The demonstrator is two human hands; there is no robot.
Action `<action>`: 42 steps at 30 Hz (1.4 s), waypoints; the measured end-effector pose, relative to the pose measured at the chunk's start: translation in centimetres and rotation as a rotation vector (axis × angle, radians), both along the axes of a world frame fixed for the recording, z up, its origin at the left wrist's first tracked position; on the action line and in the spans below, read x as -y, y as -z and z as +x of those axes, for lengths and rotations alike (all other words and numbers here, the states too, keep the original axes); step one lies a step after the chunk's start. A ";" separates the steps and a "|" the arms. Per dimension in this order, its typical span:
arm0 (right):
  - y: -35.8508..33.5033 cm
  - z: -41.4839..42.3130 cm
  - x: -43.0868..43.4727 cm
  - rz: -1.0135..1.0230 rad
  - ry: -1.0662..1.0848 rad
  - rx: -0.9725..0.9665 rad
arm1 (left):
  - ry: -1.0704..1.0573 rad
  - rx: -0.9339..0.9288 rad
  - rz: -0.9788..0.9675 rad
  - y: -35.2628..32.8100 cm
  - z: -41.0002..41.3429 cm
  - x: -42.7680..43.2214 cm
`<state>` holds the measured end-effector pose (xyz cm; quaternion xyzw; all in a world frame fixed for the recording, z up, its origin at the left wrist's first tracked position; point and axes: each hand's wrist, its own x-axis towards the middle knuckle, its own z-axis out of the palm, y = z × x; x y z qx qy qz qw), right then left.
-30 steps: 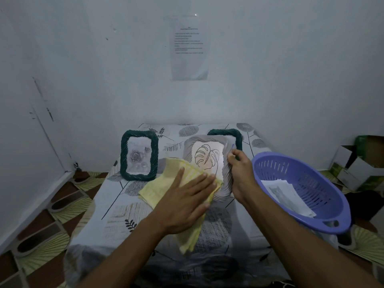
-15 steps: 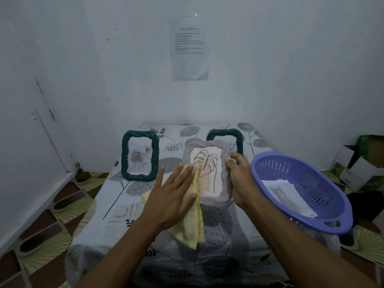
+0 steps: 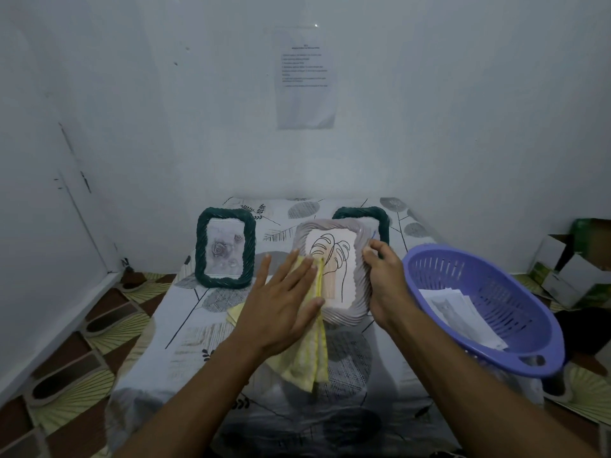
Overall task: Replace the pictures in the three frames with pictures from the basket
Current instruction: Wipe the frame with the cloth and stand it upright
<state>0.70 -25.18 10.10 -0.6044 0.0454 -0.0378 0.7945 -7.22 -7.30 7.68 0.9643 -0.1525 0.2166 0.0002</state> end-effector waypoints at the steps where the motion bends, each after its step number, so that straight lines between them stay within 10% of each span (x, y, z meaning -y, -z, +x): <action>1: -0.2 0.2 0.2 0.004 0.016 0.003 | 0.026 -0.012 -0.013 0.1 -0.1 0.3; 33: -0.7 -0.8 1.7 0.072 -0.052 -0.005 | 0.233 0.001 -0.002 -0.4 1.3 2.9; 42: 2.1 -0.9 1.8 -0.283 0.092 -0.040 | 0.016 -0.217 -0.140 9.2 -0.6 -2.1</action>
